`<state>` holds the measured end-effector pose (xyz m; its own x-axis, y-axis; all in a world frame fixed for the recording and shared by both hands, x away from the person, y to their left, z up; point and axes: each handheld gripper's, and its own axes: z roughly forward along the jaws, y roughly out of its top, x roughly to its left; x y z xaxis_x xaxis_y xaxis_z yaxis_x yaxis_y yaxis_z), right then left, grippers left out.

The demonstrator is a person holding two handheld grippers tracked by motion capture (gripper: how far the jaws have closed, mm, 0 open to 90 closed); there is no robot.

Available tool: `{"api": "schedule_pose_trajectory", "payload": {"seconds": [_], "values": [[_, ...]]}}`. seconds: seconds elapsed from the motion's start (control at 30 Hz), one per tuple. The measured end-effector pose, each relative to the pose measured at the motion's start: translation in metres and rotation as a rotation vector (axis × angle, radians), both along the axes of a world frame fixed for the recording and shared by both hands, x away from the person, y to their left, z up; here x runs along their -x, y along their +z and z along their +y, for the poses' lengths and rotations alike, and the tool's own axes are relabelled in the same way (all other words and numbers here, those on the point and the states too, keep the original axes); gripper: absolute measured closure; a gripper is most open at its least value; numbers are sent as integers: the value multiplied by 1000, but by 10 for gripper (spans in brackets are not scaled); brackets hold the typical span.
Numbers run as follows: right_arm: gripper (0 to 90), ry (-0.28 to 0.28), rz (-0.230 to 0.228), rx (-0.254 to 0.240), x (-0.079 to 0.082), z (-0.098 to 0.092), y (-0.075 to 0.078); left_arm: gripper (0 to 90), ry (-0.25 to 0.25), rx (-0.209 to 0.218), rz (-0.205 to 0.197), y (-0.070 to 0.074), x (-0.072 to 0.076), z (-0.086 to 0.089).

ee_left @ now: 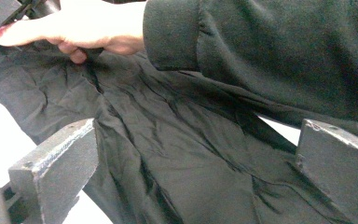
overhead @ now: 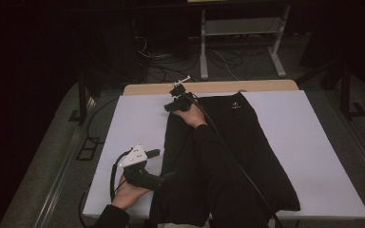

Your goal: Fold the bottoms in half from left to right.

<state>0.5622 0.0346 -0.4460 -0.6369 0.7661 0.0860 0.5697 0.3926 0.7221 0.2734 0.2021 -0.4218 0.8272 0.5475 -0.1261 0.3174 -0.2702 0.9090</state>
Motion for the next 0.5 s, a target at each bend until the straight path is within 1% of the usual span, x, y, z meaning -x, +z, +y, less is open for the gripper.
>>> {"api": "schedule_pose_trajectory", "payload": {"seconds": [0.1,0.2,0.27,0.37,0.43,0.5], "values": [[288,-14,11,13,0,0,-2,0,-1,0,0,0,0,0],[329,-13,26,20,0,1,-5,0,3,3,3,0,-1,1],[352,-18,18,34,1,2,-6,0,6,6,3,0,-1,1],[434,-18,13,34,1,3,-6,0,5,5,3,0,-1,1],[481,-21,6,43,2,4,-6,0,4,3,3,0,-1,1],[548,-25,1,46,3,4,-6,0,4,3,3,0,-1,1]]}}
